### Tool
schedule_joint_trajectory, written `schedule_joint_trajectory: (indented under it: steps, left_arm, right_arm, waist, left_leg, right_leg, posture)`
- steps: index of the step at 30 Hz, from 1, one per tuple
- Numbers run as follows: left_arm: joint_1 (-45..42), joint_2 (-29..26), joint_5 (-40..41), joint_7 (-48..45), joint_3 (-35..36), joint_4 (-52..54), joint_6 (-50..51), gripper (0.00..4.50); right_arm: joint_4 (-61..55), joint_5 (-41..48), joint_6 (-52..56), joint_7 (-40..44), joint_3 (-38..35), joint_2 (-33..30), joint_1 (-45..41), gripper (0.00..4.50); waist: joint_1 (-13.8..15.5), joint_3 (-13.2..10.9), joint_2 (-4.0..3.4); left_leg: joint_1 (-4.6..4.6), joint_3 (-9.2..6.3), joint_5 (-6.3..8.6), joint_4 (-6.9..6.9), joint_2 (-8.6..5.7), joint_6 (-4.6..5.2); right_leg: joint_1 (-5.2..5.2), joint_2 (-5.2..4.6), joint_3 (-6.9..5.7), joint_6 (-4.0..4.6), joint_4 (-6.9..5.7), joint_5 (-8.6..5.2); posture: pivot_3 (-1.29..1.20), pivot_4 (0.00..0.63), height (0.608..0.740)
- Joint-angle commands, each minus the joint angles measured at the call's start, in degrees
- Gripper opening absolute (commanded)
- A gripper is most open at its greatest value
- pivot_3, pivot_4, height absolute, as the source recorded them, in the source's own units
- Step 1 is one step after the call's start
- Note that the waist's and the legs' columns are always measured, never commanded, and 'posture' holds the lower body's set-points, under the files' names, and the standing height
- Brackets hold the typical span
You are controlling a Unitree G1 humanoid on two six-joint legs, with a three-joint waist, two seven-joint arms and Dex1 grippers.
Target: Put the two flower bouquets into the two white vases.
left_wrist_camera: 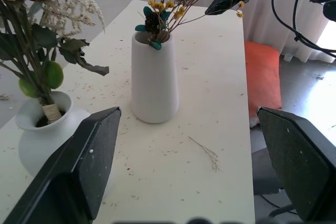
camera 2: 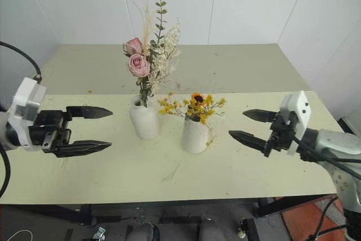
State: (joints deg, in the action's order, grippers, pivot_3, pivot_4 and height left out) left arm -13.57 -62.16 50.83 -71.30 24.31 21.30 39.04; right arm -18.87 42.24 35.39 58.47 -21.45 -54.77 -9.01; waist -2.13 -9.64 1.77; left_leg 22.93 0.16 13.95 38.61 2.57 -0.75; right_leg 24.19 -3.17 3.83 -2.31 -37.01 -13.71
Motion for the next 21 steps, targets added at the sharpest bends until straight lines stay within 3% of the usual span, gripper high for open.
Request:
schedule_joint_trajectory:
  steps: [1, 7, 21]
  left_arm:
    - [3.0, -2.1, -0.5, -1.2, 6.1, 0.7, 0.1, 4.5]
    - [9.9, -0.9, 0.6, 0.0, 13.1, 3.2, 1.2, 4.5]
    - [8.7, -0.1, 4.0, 4.0, 11.0, 5.0, 2.5, 4.5]
  right_arm:
    - [3.6, -1.5, -2.9, 6.2, -4.1, -4.7, 0.5, 4.46]
    - [9.4, -4.1, -6.0, 10.1, -4.5, -7.9, -0.8, 4.46]
    - [4.3, -3.4, -6.2, 10.1, -10.1, -5.8, 5.4, 4.46]
  waist:
    - [0.0, 0.0, 0.0]
    - [-0.2, 0.0, 0.0]
    - [0.4, 0.0, 0.0]
  left_leg:
    - [-0.02, 0.01, 0.0, 0.0, 0.0, 0.0]
    - [-0.06, 0.05, 0.0, -0.01, 0.04, 0.0]
    - [-0.07, 0.07, 0.0, 0.0, 0.02, 0.0]
  right_leg:
    - [-0.01, 0.0, 0.0, 0.0, 0.0, -0.01]
    - [-0.01, 0.01, 0.02, 0.01, 0.0, -0.02]
    - [-0.04, 0.0, 0.02, 0.01, -0.01, -0.02]
  posture:
    - [0.0, 0.15, 0.74]
    - [0.0, 0.15, 0.74]
    - [0.0, 0.15, 0.74]
